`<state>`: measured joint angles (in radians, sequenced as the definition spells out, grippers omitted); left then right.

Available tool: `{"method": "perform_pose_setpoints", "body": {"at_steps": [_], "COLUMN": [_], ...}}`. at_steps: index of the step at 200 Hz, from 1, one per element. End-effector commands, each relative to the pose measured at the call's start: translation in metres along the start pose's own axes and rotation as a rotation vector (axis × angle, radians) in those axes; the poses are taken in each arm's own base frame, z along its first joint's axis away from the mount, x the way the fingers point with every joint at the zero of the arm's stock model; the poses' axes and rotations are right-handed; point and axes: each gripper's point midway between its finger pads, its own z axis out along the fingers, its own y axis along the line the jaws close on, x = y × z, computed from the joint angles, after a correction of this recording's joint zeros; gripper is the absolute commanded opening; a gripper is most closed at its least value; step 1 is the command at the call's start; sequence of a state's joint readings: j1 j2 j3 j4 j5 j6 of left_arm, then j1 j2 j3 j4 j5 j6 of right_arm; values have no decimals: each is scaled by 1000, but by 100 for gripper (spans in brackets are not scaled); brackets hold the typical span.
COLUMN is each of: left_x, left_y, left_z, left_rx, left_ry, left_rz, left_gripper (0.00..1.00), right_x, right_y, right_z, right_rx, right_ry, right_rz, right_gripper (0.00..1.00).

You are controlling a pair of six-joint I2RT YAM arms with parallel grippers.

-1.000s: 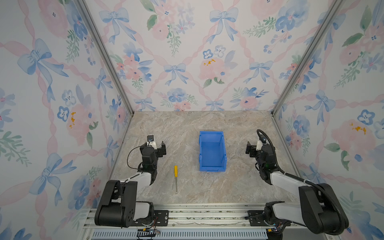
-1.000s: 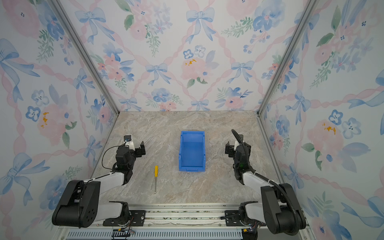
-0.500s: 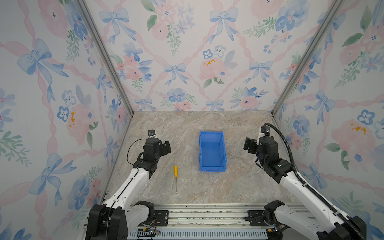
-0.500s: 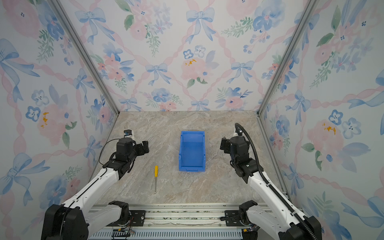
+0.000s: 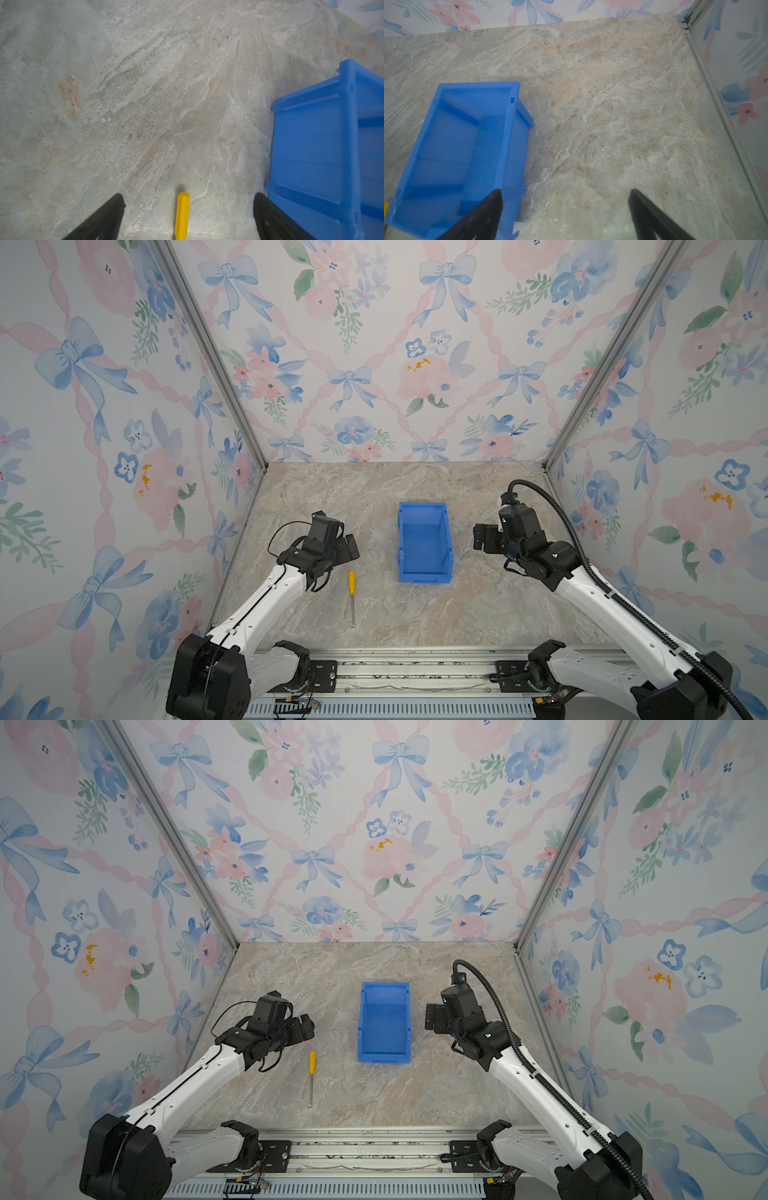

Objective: Put the screwdriver in the bin
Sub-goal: 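Lower the left gripper onto the yellow screwdriver while the right arm nears the bin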

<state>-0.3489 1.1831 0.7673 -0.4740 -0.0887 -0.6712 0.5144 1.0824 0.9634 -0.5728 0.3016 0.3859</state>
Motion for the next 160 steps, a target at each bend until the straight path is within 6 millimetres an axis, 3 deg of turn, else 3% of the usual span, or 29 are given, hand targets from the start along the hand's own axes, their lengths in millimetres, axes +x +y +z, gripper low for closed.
{"method": "perform_pose_setpoints", "body": {"at_steps": [1,37,91,160], "left_x": [22,41,59,74], "left_y": [3,6,9,15], "left_z": [7,24,39,56], "left_rx": [-45,-84,-125,-221], "left_ry": [108,190,252,284], "left_rz": [-6,33,86,126], "left_gripper": [97,97,88,68], "right_x": [9,18,19,17], "right_y": [14,28,48,56], "right_z": [-13,-10,-12,-12], "right_rx": [-64,-80,-128,-155], "right_ry": [38,62,58,56], "right_rz": [0,-29,-86,-118], "right_gripper": [97,97,97,97]}}
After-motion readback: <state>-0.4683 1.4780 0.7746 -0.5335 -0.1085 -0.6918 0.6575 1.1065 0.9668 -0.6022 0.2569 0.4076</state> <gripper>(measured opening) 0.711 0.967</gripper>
